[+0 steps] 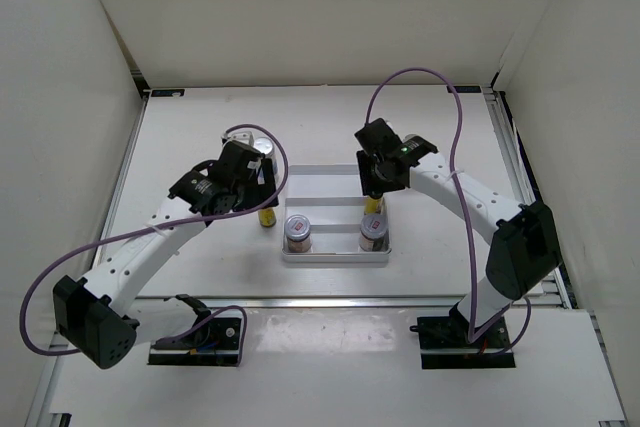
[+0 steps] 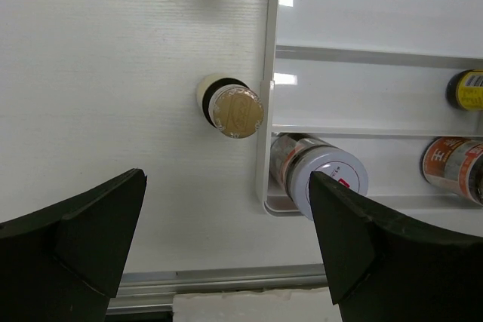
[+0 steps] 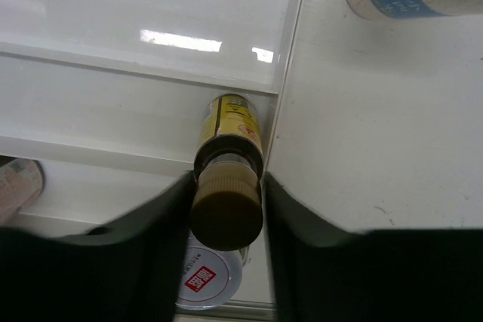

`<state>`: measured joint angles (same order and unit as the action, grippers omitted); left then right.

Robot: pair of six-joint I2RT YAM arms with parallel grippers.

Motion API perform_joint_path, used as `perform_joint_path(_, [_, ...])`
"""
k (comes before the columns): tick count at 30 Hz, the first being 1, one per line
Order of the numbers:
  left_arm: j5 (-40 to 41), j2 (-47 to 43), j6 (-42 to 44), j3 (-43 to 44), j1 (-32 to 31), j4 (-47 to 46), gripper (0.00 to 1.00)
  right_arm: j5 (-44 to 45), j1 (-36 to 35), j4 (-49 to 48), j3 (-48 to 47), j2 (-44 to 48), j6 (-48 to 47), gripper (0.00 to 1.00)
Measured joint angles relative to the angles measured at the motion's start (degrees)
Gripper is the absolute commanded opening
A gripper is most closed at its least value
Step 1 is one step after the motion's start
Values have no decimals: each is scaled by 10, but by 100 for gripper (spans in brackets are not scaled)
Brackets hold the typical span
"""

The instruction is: Organize the condiment bottles

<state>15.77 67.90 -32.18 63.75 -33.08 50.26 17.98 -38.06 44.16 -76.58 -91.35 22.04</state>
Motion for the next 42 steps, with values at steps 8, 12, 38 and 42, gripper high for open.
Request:
perform_joint_path(8, [-1, 16, 3, -16, 0, -26, 100, 28, -23, 0, 0, 16, -1, 97])
perform_joint_path(12, [2, 29, 3, -28, 0, -40, 100, 31, -29, 12, -14, 64, -3, 98])
perform_joint_path(38, [33, 82, 35, 11, -3, -54, 11, 24, -28, 27, -28, 200, -23, 92])
perform_joint_path(42, [33, 73, 46, 77, -28, -51, 11, 22, -28, 31, -23, 208, -23, 90])
